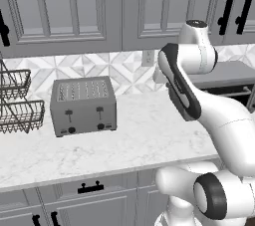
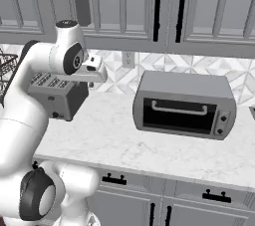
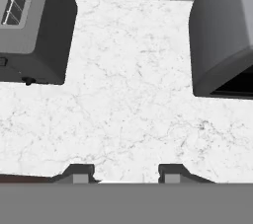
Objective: Take a straw from the drawer in front and place it inside the glass cup on the dining counter.
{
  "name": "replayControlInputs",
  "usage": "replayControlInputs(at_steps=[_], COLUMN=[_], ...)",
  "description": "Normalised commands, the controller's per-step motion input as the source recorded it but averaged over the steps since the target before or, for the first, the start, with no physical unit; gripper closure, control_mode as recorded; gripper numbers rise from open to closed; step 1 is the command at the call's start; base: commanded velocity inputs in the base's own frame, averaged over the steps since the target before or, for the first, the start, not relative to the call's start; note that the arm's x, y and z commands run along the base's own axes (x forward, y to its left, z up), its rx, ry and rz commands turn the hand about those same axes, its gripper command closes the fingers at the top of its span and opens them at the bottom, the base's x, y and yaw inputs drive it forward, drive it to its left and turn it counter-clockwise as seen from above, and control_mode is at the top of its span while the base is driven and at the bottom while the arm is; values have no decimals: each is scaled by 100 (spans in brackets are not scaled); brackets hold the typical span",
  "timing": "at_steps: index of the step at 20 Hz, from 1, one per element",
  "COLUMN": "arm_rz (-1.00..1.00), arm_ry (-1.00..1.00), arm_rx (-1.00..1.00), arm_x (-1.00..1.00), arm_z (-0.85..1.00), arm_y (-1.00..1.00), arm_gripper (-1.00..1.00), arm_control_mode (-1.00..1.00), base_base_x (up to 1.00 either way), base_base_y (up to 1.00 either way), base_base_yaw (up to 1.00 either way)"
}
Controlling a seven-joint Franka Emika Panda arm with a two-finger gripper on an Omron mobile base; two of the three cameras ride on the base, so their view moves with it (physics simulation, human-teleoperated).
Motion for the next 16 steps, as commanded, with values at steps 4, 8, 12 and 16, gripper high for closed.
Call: replayControlInputs(at_steps=[4,8,12,16], arm_rz=[0,0,0,0], arm_ry=[0,0,0,0], arm_rx=[0,0,0,0], arm_x=[0,0,0,0], arm_z=[0,0,0,0], arm_y=[0,0,0,0], arm_gripper=[-100,-100,-100,-100], arm_control_mode=[100,100,100,100], base_base_x=[-27,-61,-46,-12], base_base_y=[25,51,53,72], base_base_yaw=[-11,-30,-30,-34])
